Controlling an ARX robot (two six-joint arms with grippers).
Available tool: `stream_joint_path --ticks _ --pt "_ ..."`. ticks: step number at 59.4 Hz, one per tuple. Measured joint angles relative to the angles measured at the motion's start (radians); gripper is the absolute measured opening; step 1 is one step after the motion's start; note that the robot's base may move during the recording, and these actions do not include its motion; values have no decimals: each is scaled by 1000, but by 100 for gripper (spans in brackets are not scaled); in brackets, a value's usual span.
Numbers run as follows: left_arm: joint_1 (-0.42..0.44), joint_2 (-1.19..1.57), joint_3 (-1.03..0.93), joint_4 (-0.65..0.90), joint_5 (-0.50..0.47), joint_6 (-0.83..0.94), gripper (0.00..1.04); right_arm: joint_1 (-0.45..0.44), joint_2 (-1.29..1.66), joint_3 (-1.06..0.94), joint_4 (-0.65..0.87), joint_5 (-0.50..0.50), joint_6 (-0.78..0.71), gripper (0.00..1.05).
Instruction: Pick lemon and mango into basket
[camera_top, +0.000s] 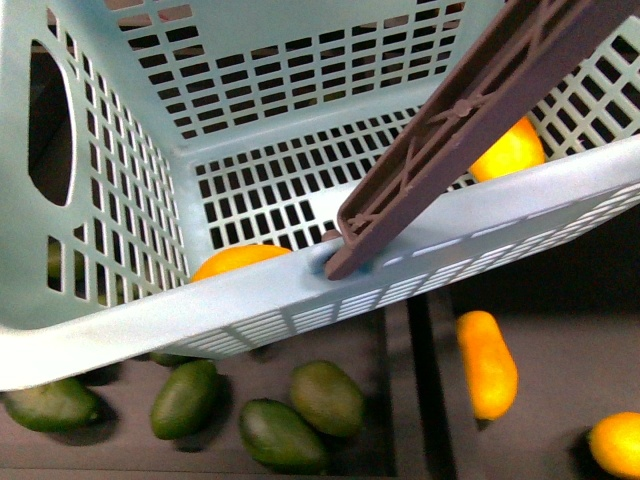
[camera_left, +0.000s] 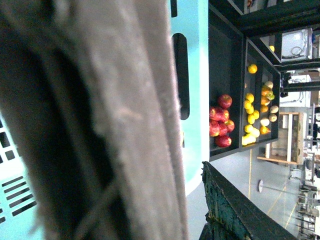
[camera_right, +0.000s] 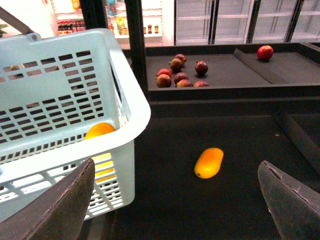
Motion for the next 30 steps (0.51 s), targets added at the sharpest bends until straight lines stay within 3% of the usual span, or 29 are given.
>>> stream_joint_path --ticks 30 --pt "8 0 -2 0 -9 6 27 0 -2 0 -1 -1 -2 96"
